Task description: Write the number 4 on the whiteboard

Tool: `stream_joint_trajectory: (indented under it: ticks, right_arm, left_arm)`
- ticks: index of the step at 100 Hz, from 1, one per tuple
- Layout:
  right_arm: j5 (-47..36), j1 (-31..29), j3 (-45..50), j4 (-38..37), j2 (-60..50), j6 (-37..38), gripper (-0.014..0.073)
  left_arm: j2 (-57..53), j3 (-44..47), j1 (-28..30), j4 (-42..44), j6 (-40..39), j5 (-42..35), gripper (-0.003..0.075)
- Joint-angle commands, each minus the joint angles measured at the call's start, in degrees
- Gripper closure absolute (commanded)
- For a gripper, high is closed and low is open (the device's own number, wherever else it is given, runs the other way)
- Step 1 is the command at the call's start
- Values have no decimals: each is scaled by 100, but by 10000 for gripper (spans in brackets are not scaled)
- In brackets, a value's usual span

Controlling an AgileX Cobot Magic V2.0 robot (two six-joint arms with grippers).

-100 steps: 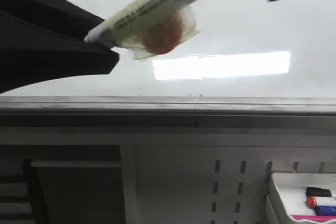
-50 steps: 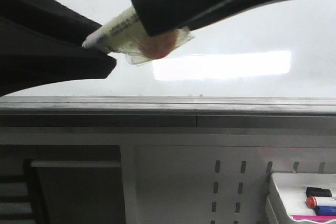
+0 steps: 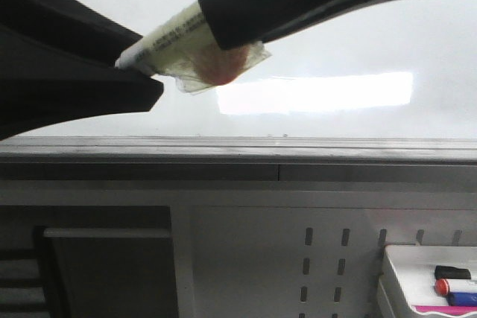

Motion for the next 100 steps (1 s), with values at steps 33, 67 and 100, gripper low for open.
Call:
stream_joint_trajectory:
  ticks: [33,67,100]
  right_arm:
    - [-72,-491,-864,23,503,-36,659]
    - [213,-1351,-2412,-27,1819,-36,659]
    - [137,-1767,-3325,-431,2708,-36,659]
  left_arm:
    - [-1116,-152,-23,-2614,-49,1934,247]
    - [-1976,-152,103,-2847,-49,2611,249]
    - [-1965,-152,1004,-3105,-49,2285,249]
